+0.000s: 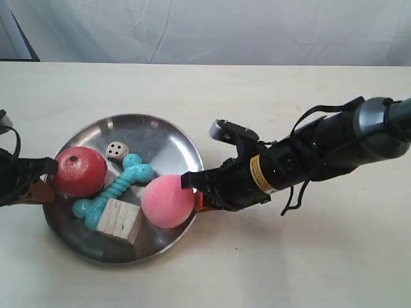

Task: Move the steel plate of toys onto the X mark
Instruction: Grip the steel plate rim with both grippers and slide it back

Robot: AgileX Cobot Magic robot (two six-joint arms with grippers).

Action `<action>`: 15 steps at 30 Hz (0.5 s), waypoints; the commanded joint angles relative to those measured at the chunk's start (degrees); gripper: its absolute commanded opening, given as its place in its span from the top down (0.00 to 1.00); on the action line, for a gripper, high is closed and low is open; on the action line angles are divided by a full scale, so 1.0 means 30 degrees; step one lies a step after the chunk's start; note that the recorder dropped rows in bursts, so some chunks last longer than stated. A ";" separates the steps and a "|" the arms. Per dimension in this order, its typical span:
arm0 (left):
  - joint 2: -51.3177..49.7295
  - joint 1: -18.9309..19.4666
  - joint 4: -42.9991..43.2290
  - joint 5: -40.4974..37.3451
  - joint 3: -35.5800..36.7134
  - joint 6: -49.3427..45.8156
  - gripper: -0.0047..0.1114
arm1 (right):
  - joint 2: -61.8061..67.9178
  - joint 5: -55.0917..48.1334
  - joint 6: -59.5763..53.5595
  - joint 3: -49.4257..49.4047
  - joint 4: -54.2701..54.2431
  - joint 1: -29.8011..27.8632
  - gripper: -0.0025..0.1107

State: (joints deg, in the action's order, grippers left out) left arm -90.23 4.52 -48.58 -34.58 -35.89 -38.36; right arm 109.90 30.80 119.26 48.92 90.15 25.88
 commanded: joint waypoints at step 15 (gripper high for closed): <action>-0.8416 -0.2316 -0.2241 -0.3471 -0.9534 0.0082 0.96 | 0.4001 0.3118 0.0670 0.5671 -0.1351 -0.1955 0.99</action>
State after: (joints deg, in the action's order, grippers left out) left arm -113.96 1.17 -49.56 -34.82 -63.12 -37.60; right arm 122.02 33.88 119.26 64.01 85.95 17.92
